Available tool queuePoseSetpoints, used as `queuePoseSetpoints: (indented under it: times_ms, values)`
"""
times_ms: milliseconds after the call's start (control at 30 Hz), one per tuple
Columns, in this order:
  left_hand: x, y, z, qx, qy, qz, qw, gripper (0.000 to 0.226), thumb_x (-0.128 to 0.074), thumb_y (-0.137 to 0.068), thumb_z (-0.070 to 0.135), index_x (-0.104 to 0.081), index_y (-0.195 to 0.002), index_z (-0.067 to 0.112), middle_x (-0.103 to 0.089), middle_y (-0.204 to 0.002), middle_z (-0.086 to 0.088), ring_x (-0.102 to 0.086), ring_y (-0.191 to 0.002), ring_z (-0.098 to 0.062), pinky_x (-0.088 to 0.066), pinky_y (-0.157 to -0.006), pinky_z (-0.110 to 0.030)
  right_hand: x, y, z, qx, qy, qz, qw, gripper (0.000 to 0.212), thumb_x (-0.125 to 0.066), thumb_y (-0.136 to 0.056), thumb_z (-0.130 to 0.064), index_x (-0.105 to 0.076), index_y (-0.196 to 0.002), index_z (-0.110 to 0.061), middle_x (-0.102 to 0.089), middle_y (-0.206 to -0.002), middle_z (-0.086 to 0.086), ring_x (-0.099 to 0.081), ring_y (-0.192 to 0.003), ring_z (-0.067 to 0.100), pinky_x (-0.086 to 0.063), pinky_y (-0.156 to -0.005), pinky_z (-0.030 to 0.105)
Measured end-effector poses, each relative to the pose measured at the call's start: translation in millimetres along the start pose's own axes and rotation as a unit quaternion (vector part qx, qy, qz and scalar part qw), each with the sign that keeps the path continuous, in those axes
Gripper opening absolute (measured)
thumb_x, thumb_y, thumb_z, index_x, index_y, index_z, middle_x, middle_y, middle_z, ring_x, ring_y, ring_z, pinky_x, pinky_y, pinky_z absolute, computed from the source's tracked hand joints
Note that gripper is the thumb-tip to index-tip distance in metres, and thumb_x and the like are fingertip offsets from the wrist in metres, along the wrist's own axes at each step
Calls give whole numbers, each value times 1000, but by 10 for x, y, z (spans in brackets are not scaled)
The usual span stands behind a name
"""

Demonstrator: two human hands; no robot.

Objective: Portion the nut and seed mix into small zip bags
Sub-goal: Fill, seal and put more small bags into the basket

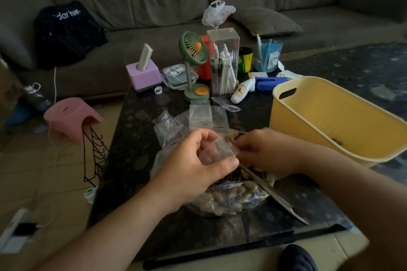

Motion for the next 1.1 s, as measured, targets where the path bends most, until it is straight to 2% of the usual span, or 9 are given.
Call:
queuePoseSetpoints:
  times_ms: [67,133,233,433,667,767,900,1000,1100]
  values:
    - [-26,-16,-82,24,-16,-5,1000,62,-87,-61,67,-63,-115,47,-74,-114,5,-72,-110,-19,-61,-98,-49,-111,-6,114,16,107,-32,994,17,-53,-106,-33,-63,-100,-46,-64,-100,-16,-61,-89,4,-51,-83,32]
    - [-30,-24,-142,51,-39,-18,998,63,-84,-62,71,-65,-115,43,-76,-112,6,-73,-108,-15,-60,-98,-50,-195,-10,205,26,171,-49,984,33,-55,-103,-22,-64,-123,-48,-62,-116,-13,-60,-104,10,-52,-94,35]
    - [-57,0,-177,106,-86,-67,988,57,-78,-70,73,-70,-113,38,-77,-107,8,-73,-103,-9,-59,-99,-46,-287,-9,266,58,183,-53,980,49,-59,-97,-11,-63,-132,-46,-60,-127,-11,-57,-116,12,-50,-101,35]
    - [-115,42,-224,166,-102,-93,976,31,-75,-88,54,-73,-109,31,-78,-101,7,-74,-94,-7,-59,-90,-31,-302,-15,234,146,148,22,978,33,-67,-95,-15,-71,-119,-36,-63,-113,-15,-58,-102,5,-45,-87,20]
    - [15,-138,-246,146,-83,-9,986,34,-79,-78,59,-75,-98,33,-77,-96,14,-72,-98,-8,-60,-93,-42,-45,10,271,128,111,204,964,43,-63,-97,-14,-61,-138,-30,-61,-125,-9,-61,-100,5,-51,-77,15]
    - [147,-223,-184,108,-142,25,984,49,-70,-64,73,-73,-98,37,-75,-97,16,-70,-98,-6,-60,-92,-44,64,29,223,111,91,268,953,29,-56,-104,-28,-66,-131,-27,-65,-116,-8,-66,-91,11,-58,-73,31]
    - [245,-308,-154,98,-145,42,984,55,-69,-65,74,-73,-105,37,-76,-105,16,-70,-104,-6,-59,-96,-44,129,96,39,108,26,280,954,33,-42,-106,-37,-69,-108,-19,-66,-93,-16,-60,-81,1,-48,-74,25]
    - [239,-353,-213,113,-96,43,988,59,-70,-62,72,-76,-105,33,-78,-108,12,-71,-109,-10,-56,-103,-46,118,100,-15,86,11,262,961,37,-38,-106,-44,-60,-91,-19,-61,-80,-12,-57,-70,8,-46,-66,33]
    - [207,-389,-265,149,-58,41,986,38,-75,-74,63,-80,-98,34,-80,-101,11,-72,-106,-13,-56,-103,-44,82,72,-31,49,37,234,970,38,-38,-105,-46,-56,-86,-19,-59,-71,-5,-55,-62,12,-47,-60,41]
Point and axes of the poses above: each hand's wrist, its own y-axis away from the middle knuckle, its own x-axis out of the back of the hand, z = x × y, the point moved 5 cm from there along -y, towards the middle knuckle
